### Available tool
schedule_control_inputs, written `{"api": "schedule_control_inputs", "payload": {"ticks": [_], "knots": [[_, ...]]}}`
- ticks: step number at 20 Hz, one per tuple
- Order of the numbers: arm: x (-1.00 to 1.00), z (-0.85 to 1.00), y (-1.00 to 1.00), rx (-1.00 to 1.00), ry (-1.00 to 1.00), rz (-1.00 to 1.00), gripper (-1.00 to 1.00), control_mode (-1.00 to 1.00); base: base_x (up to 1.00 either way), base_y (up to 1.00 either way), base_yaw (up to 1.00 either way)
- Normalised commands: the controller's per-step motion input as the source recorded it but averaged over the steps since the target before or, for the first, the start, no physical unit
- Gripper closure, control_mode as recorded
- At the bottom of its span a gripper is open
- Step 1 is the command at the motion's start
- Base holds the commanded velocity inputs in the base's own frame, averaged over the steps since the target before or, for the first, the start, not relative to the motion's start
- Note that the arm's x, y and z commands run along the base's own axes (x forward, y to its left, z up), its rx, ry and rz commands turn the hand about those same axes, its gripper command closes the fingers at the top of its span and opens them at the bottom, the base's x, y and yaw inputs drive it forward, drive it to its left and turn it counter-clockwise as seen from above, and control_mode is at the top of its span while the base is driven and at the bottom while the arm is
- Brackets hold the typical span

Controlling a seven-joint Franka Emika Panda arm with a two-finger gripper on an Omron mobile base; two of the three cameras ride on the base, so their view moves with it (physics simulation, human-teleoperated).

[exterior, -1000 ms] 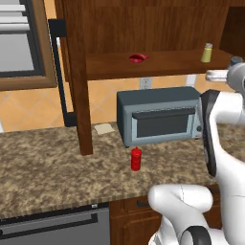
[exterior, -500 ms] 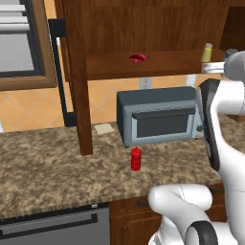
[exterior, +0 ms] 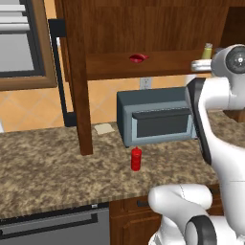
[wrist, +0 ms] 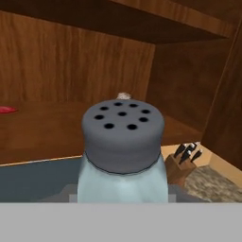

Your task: Put the shaker and condiment bottle from the counter next to their counterparts in the cabinet.

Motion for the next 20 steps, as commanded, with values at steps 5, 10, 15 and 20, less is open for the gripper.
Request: {"api": "schedule_control_inputs", "payload": {"ticks": [5, 10, 15, 20], "knots": [[0.47, -0.02, 0.0, 0.04, 0.04, 0.0, 1.0, -1.0, 0.0, 0.0, 0.0], [0.43, 0.01, 0.0, 0.0, 0.08, 0.0, 1.0, -1.0, 0.0, 0.0, 0.0], [0.28, 0.0, -0.17, 0.0, 0.01, -0.03, 1.0, -1.0, 0.0, 0.0, 0.0], [0.08, -0.01, -0.32, 0.0, 0.0, -0.07, 1.0, -1.0, 0.0, 0.0, 0.0]]}}
